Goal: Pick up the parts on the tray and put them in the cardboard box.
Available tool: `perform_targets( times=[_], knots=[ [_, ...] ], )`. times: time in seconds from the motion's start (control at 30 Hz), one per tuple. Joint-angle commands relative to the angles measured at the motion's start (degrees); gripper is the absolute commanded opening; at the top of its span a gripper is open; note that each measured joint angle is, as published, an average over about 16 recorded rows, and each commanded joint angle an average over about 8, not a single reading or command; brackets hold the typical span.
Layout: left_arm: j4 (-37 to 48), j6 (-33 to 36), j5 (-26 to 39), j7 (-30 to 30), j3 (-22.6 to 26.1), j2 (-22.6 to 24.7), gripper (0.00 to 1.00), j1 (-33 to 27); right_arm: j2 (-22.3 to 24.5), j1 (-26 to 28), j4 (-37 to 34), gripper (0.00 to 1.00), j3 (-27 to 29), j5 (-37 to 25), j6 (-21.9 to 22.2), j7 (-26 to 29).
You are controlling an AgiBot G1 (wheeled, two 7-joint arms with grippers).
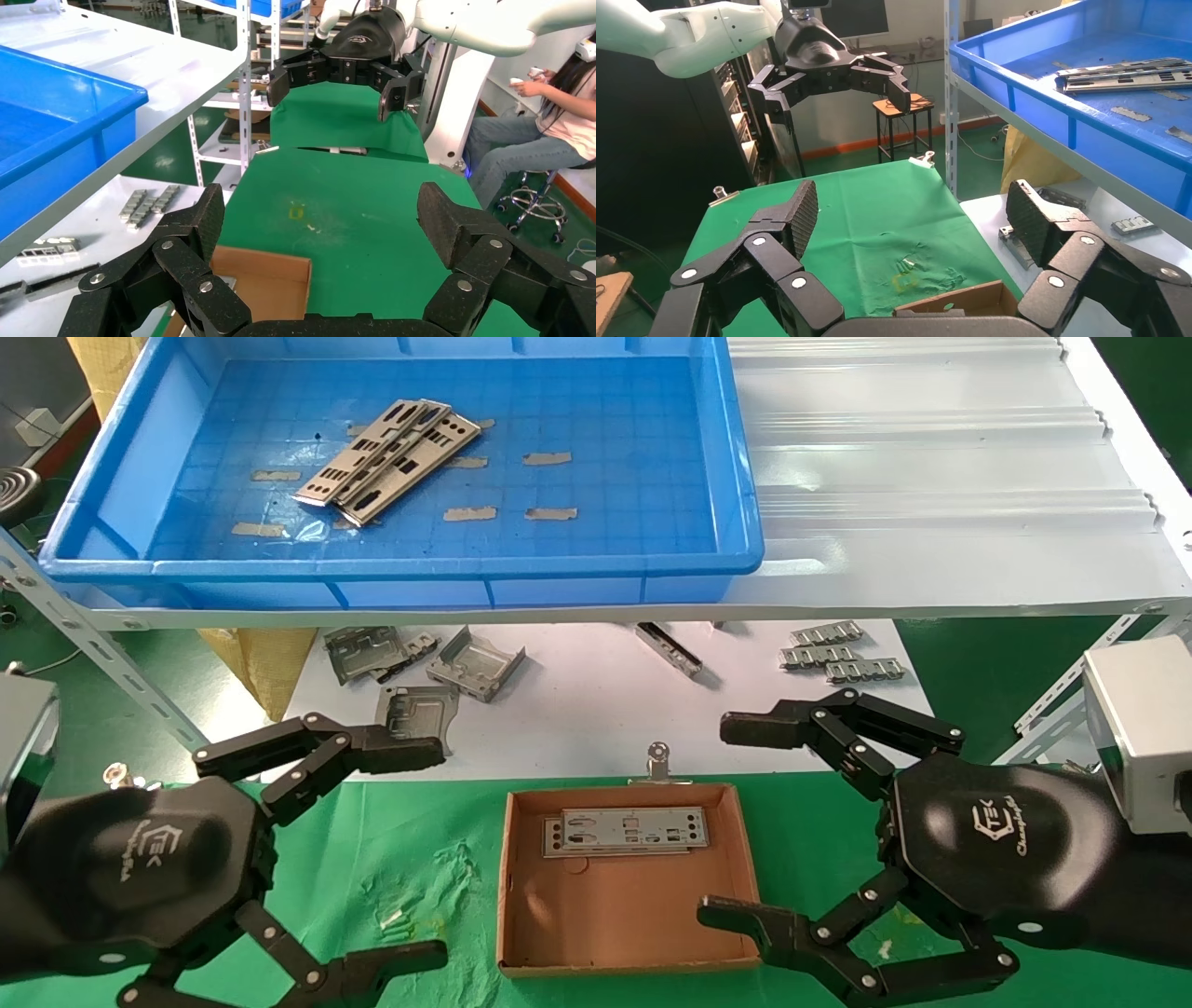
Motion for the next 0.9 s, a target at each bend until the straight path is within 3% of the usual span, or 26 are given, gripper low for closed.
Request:
perform_targets(
  times=[0.03,0.9],
  knots=[
    [0.0,0.0,0.0,0.0,0.0,0.0,1.0,0.0,0.0,0.0,0.0,0.0,0.0,0.0,0.0,0.0],
    [0.0,0.0,0.0,0.0,0.0,0.0,1.0,0.0,0.0,0.0,0.0,0.0,0.0,0.0,0.0,0.0]
  ],
)
